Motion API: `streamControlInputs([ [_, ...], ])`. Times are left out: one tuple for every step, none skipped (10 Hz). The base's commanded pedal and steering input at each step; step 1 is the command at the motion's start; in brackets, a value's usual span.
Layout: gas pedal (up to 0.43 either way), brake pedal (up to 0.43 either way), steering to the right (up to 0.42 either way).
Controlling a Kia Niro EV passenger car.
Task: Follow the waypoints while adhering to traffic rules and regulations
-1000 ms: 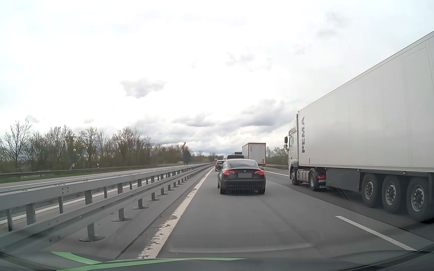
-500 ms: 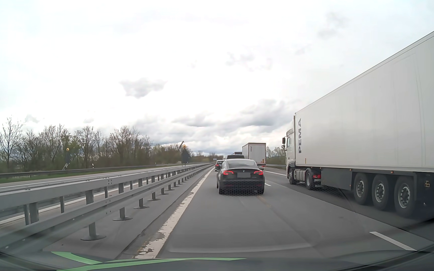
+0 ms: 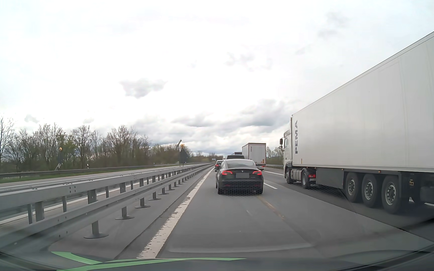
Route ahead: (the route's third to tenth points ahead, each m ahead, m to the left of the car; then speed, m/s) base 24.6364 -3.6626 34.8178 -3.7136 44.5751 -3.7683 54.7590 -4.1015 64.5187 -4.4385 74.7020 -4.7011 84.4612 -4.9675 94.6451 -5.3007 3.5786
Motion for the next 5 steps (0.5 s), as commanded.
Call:
streamControlInputs([
  [0.008, 0.0, 0.0],
  [0.02, 0.0, 0.0],
  [0.028, 0.0, -0.001],
  [0.039, 0.0, -0.001],
  [0.047, 0.0, -0.001],
])
